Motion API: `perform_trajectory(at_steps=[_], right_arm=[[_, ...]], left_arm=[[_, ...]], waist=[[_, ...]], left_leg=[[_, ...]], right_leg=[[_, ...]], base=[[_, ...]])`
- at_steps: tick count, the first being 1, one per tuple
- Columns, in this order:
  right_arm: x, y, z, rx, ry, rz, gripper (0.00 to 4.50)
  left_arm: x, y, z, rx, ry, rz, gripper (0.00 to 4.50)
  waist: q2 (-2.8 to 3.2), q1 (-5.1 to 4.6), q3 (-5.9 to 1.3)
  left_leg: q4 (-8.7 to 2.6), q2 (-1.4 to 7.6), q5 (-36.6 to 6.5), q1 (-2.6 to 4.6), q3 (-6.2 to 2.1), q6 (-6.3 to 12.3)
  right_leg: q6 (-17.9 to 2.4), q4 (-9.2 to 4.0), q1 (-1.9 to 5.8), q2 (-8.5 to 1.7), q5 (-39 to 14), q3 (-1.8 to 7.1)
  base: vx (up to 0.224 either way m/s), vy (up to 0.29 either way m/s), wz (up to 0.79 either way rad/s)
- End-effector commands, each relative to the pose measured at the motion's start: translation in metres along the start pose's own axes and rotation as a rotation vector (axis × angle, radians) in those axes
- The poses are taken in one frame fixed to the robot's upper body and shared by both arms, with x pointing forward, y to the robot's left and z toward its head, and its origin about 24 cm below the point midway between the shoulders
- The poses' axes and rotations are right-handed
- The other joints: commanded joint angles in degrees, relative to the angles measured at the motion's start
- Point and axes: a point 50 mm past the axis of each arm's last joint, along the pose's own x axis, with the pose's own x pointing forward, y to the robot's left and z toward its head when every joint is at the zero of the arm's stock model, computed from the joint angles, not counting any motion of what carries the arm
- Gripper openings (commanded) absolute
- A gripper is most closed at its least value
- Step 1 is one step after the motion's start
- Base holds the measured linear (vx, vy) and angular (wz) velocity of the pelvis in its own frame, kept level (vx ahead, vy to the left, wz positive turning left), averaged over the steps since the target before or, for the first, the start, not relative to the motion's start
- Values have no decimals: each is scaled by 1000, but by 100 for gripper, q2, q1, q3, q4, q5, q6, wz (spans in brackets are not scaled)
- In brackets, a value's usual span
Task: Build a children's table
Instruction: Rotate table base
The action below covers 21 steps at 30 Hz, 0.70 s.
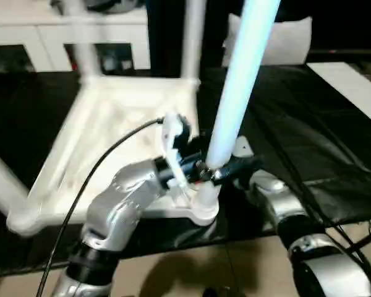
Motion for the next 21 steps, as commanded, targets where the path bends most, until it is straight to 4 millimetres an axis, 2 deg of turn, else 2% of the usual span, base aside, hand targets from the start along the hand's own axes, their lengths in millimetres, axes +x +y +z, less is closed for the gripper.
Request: perform_trajectory(at_steps=[1,2,4,5,6,8,9,11,12,14,16,17,18,19,20,21], right_arm=[[2,-2,4,-1,-8,-27,450],[2,-2,4,-1,-8,-27,450],[-8,-19,-2,22,21,-103,450],[-8,-20,-2,22,23,-106,450],[-14,-27,-4,21,25,-123,450],[-16,-29,-4,16,18,-125,450],[-21,-33,-3,-14,8,-133,450],[-31,-42,-2,-38,-10,-124,450],[-31,-42,-2,-38,-10,-124,450],[-41,-48,1,-85,-32,-119,450],[-47,-51,1,-108,-40,-104,450],[-53,-51,3,-126,-53,-57,450],[-62,-49,5,-141,-67,15,450],[-64,-48,6,-148,-71,36,450],[-67,-47,7,-157,-74,58,450],[-71,-46,8,-173,-73,94,450]], left_arm=[[2,9,-2,48,29,66,449],[2,9,-2,48,29,66,449],[-4,20,-4,98,65,153,449],[-4,21,-4,101,67,157,449],[-8,24,-7,123,86,183,449],[-10,25,-8,128,94,186,449],[-15,25,-11,131,118,186,449],[-28,25,-17,136,164,174,449],[-28,25,-17,136,164,174,449],[-44,26,-24,144,227,165,449],[-54,27,-28,151,268,166,449],[-66,28,-33,155,329,158,449],[-80,28,-40,179,414,128,449],[-84,27,-42,184,443,112,449],[-89,27,-45,184,475,94,449],[-96,27,-49,177,521,76,449]], waist=[[30,40,-371],[29,52,-382],[41,70,-392],[41,70,-389],[76,85,-378],[46,103,-389],[81,113,-386],[51,113,-386],[38,102,-383],[29,76,-368],[50,65,-364],[53,64,-360],[37,71,-347],[43,71,-342],[52,54,-334],[72,55,-342]], left_leg=[[-390,-13,-1061,-122,100,350],[-386,-14,-1052,-119,100,338],[-387,3,-991,-99,99,338],[-392,6,-992,-104,96,341],[-391,-1,-1041,-104,100,341],[-383,-17,-1042,-108,109,360],[-385,-16,-1036,-109,105,361],[-385,-22,-1048,-126,105,367],[-383,-30,-1043,-143,103,389],[-381,-38,-1140,-145,106,401],[-384,-42,-1260,-125,98,395],[-383,-39,-1291,-119,99,394],[-391,-42,-1413,-108,93,445],[-404,-37,-1433,-113,80,475],[-414,-32,-1467,-115,76,485],[-403,-38,-1434,-99,76,462]], right_leg=[[-694,-439,456,-205,-2195,221],[-704,-423,464,-219,-2171,224],[-760,-409,450,-213,-1995,231],[-783,-401,454,-205,-1931,231],[-808,-405,467,-211,-1900,230],[-783,-409,474,-212,-1960,225],[-772,-412,473,-217,-1974,227],[-698,-426,487,-212,-2054,219],[-651,-422,490,-213,-2124,221],[-527,-471,466,-202,-2466,199],[-418,-506,446,-195,-2729,178],[-389,-518,429,-198,-2778,180],[-259,-542,418,-180,-2948,177],[-204,-544,422,-177,-2968,179],[-162,-549,407,-163,-3001,175],[-214,-552,393,-168,-2985,171]], base=[[0,0,0],[0,0,0],[0,0,0],[0,0,0],[0,0,0],[0,0,0],[0,0,0],[0,0,0],[0,0,0],[0,0,0],[0,0,0],[0,0,0],[0,0,0],[0,0,0],[0,0,0],[0,0,0]])
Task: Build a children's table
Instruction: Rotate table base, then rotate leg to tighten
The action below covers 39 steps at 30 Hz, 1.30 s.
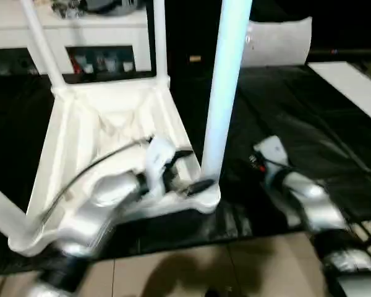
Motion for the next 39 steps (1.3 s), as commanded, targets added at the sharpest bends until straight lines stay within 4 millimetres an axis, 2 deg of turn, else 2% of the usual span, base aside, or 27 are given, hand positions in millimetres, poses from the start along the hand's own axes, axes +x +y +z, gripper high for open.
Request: perform_trajectory(at_steps=[1,2,3,8,9,13,18,19,21,23,26,33,39], right_arm=[[-3,6,11,-27,-31,102,450],[-5,7,12,-32,-30,126,450],[-8,8,13,-37,-27,153,450],[-20,9,18,-35,-22,240,450],[-25,11,21,-17,-30,278,450],[-33,15,29,-11,-45,350,450],[-39,28,38,-13,-68,444,450],[-40,29,38,-2,-59,461,450],[-42,31,41,21,-42,503,450],[-42,30,41,20,-40,503,450],[-43,29,41,3,-34,494,450],[-43,30,42,12,-23,492,450],[-42,30,41,8,-14,503,450]], left_arm=[[0,-3,-4,19,56,-60,449],[-1,-2,-6,18,74,-60,449],[-3,0,-9,22,101,-56,421],[-10,6,-20,54,199,-63,395],[-10,6,-20,52,201,-74,373],[-10,7,-20,36,203,-87,343],[-7,7,-21,21,207,-109,316],[-7,7,-21,18,209,-115,295],[-7,3,-21,6,218,-147,289],[-8,1,-21,2,222,-162,273],[-8,-2,-21,-1,221,-169,249],[-3,-5,-24,3,233,-159,189],[-5,-4,-31,23,323,-178,145]], waist=[[25,39,-327],[17,41,-330],[21,50,-332],[19,121,-337],[17,150,-336],[31,181,-329],[13,193,-319],[11,189,-320],[11,193,-318],[25,195,-325],[6,193,-323],[10,188,-327],[28,180,-321]], left_leg=[[-408,-39,-1437,-91,95,471],[-413,-20,-1443,-85,96,481],[-422,-4,-1424,-100,88,485],[-424,-2,-1275,-97,91,507],[-421,-9,-1199,-100,98,500],[-424,-7,-1213,-104,94,481],[-417,-24,-1312,-106,90,441],[-415,-28,-1317,-107,89,439],[-419,-24,-1321,-102,81,440],[-422,-18,-1322,-99,76,421],[-410,-32,-1310,-110,83,408],[-408,-31,-1285,-113,79,413],[-404,-47,-1352,-103,76,410]], right_leg=[[-231,-544,399,-166,-2959,180],[-264,-539,392,-168,-2898,189],[-427,-508,401,-181,-2706,199],[-489,-484,429,-198,-2527,223],[-495,-487,433,-202,-2515,228],[-426,-508,432,-202,-2619,218],[-224,-564,417,-208,-2974,192],[-200,-574,416,-206,-3022,188],[-176,-580,414,-200,-3049,184],[-176,-572,407,-214,-3048,185],[-186,-588,410,-211,-3052,178],[-148,-599,414,-210,-3069,163],[-70,-628,411,-199,-3174,145]], base=[[0,0,0],[0,0,0],[0,0,0],[0,0,0],[0,0,0],[0,0,0],[0,0,0],[0,0,0],[0,0,0],[0,0,0],[0,0,0],[0,0,0],[0,0,0]])
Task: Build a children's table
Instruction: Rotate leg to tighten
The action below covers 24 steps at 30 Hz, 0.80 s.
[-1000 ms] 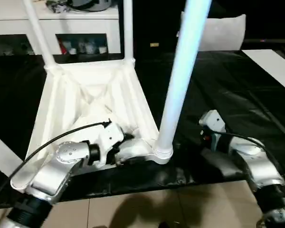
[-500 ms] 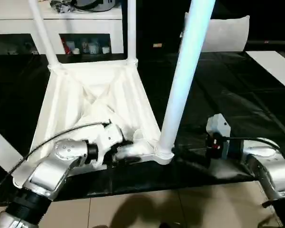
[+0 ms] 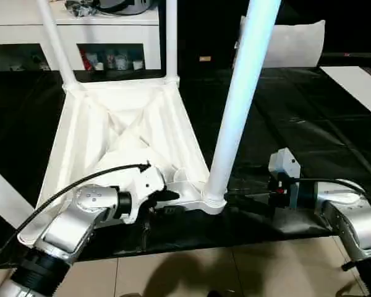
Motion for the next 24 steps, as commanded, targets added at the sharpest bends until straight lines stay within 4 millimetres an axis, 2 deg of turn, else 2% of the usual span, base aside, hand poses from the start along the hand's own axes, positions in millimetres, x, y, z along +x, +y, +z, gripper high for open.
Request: perform_trajectory(at_steps=[1,5,9,11,13,14,15,16,17,19,21,23,24], right_arm=[[-1,-1,5,-23,6,10,450],[2,-2,6,-33,11,29,450],[7,-4,7,-47,18,51,450],[10,-5,7,-53,25,77,450],[11,-5,8,-54,19,90,450],[12,-6,8,-54,17,96,450],[14,-7,9,-65,14,109,420],[16,-7,9,-72,15,125,420],[18,-8,8,-78,22,156,413],[21,-8,8,-71,26,197,395],[23,-9,8,-67,27,227,368],[28,-13,7,-71,33,233,362],[29,-14,7,-71,35,234,337]], left_arm=[[0,-2,-12,-14,87,-16,141],[-2,0,-13,10,123,-25,109],[-2,2,-13,19,132,-26,81],[-2,3,-12,23,129,-27,67],[-1,4,-11,28,122,-31,44],[-1,4,-10,31,120,-33,44],[0,4,-8,35,98,-42,19],[0,4,-6,37,83,-50,19],[2,3,-4,52,60,-73,13],[3,2,-2,70,43,-98,2],[4,0,0,78,31,-117,0],[4,0,0,90,39,-139,0],[4,0,0,93,42,-143,0]], waist=[[9,19,-301],[39,-10,-301],[68,-55,-270],[69,-85,-272],[65,-91,-279],[63,-90,-288],[66,-88,-286],[64,-93,-290],[37,-100,-296],[54,-98,-294],[51,-100,-308],[52,-86,-323],[59,-80,-329]], left_leg=[[-402,-42,-1358,-97,85,411],[-412,-33,-1448,-88,69,409],[-408,-40,-1715,-33,61,399],[-396,-57,-1832,-5,51,381],[-398,-58,-1803,-12,50,390],[-400,-53,-1782,-21,50,397],[-406,-49,-1781,-22,47,401],[-406,-45,-1781,-23,47,409],[-406,-42,-1784,-32,45,426],[-421,-28,-1768,-38,38,439],[-429,-13,-1705,-50,34,459],[-435,5,-1579,-52,41,466],[-443,12,-1431,-67,47,468]], right_leg=[[-68,-600,391,-193,-3195,152],[-78,-615,397,-198,-3232,127],[-35,-683,379,-203,-3525,68],[32,-723,384,-212,-3685,30],[32,-721,390,-211,-3648,36],[8,-708,398,-214,-3583,44],[-5,-705,398,-215,-3566,46],[-31,-701,394,-218,-3543,44],[-56,-700,402,-226,-3534,39],[-99,-678,409,-235,-3470,58],[-202,-631,424,-244,-3317,83],[-318,-593,426,-263,-3136,116],[-454,-554,446,-260,-2907,137]], base=[[0,0,0],[0,0,0],[0,0,0],[0,0,0],[0,0,0],[0,0,0],[0,0,0],[0,0,0],[0,0,0],[0,0,0],[0,0,0],[0,0,0],[0,0,0]])
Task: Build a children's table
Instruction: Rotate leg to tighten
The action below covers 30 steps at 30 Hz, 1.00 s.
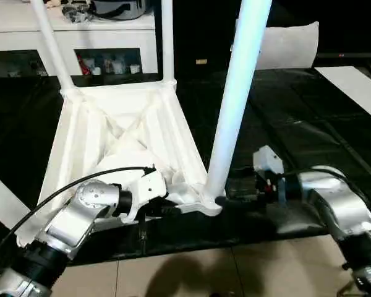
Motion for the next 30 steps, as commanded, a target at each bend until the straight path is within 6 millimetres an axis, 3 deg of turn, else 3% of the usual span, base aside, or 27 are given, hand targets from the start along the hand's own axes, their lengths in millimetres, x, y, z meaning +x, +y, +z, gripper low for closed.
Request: perform_trajectory(at_steps=[1,6,8,12,17,23,25,27,28,29,30], right_arm=[[2,-3,0,-19,19,19,337],[9,-6,0,-6,12,73,288],[11,-7,-2,2,16,91,288],[14,-8,-3,11,15,102,248],[16,-4,-5,47,-8,138,202],[21,7,-16,107,-22,117,194],[39,9,-23,132,10,-10,194],[49,6,-23,156,4,-100,194],[56,2,-22,188,2,-178,193],[62,-1,-21,224,-3,-243,193],[72,-6,-19,274,-8,-345,193]], left_arm=[[4,-3,1,22,3,-56,0],[4,-2,-4,52,48,-75,0],[5,-2,-4,55,52,-79,0],[5,-1,-4,57,56,-83,0],[5,0,-6,28,65,-87,0],[9,3,-1,-45,27,-24,0],[19,4,9,-95,-11,21,0],[24,6,15,-112,-25,47,0],[28,8,19,-120,-34,73,0],[33,11,23,-125,-41,105,0],[40,16,31,-133,-52,152,0]], waist=[[-7,28,-308],[-2,104,-331],[-21,115,-323],[-16,136,-306],[-17,141,-314],[-8,198,-314],[5,215,-290],[-10,167,-232],[-19,100,-207],[-6,13,-184],[8,-63,-169]], left_leg=[[-424,14,-1367,-121,72,459],[-428,47,-1043,-112,95,495],[-438,55,-1065,-112,98,477],[-444,46,-1209,-92,104,419],[-445,49,-1144,-103,100,410],[-450,59,-1105,-83,114,407],[-463,48,-1160,-72,117,323],[-461,-6,-1573,-42,115,249],[-421,-66,-1808,-15,99,179],[-359,-116,-2033,57,88,135],[-324,-137,-2120,78,80,118]], right_leg=[[-482,-470,352,-244,-2819,206],[-806,-372,370,-252,-2204,254],[-849,-362,377,-252,-2191,257],[-738,-400,370,-262,-2521,259],[-748,-382,381,-263,-2420,265],[-777,-382,374,-260,-2348,276],[-698,-402,362,-255,-2517,271],[-400,-519,328,-238,-3309,204],[-73,-635,307,-228,-3928,109],[239,-785,242,-208,-4379,-17],[367,-859,215,-175,-4503,-90]], base=[[0,0,0],[0,0,0],[0,0,0],[0,0,0],[0,0,0],[0,0,0],[0,0,0],[0,0,0],[0,0,0],[-51,3,-8],[-60,8,-10]])
